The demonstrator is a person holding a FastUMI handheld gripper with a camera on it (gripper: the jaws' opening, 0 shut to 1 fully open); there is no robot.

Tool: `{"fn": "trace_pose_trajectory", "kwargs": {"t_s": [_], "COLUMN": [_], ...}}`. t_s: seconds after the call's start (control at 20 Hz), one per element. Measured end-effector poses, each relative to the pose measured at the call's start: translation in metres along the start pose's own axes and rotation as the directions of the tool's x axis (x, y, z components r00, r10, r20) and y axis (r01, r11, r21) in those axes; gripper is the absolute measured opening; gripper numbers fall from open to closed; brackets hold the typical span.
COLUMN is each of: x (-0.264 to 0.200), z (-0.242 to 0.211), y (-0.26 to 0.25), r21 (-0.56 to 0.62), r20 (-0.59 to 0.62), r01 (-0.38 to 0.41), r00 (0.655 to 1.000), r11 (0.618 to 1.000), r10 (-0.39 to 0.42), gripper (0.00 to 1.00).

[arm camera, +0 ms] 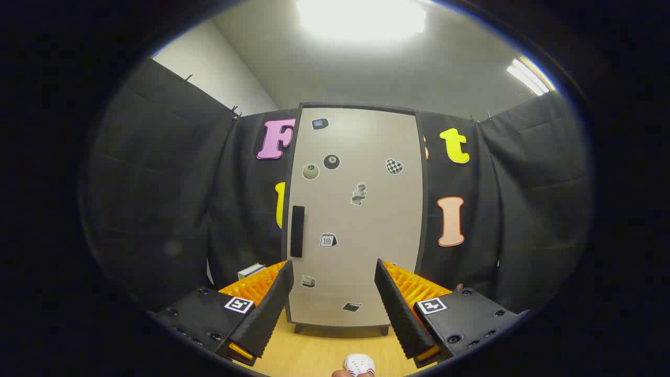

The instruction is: Open the shoe cabinet door, grab the shoes and put them into the shoe cabinet, then close the shoe cabinet door.

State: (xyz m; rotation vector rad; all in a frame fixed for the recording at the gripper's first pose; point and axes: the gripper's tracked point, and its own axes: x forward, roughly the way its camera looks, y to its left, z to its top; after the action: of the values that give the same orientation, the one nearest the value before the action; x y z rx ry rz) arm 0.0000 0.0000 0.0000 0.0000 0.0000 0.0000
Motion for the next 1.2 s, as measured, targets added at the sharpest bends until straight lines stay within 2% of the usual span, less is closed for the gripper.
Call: {"fn": "trace_pose_trajectory", "kwargs": {"t_s": [0.45, 1.2], "x": [0.028, 0.085], "z": [0.006, 0.005], "y": [-0.009, 0.008], "r21": [-0.001, 0.008], "r20": [-0.018, -0.041], "r01": [0.053, 0.020], "r00": [0.998, 0.999], "r11": [0.999, 1.000], "r10": [-0.053, -0.019], "gripper": [0.97, 0.97]}}
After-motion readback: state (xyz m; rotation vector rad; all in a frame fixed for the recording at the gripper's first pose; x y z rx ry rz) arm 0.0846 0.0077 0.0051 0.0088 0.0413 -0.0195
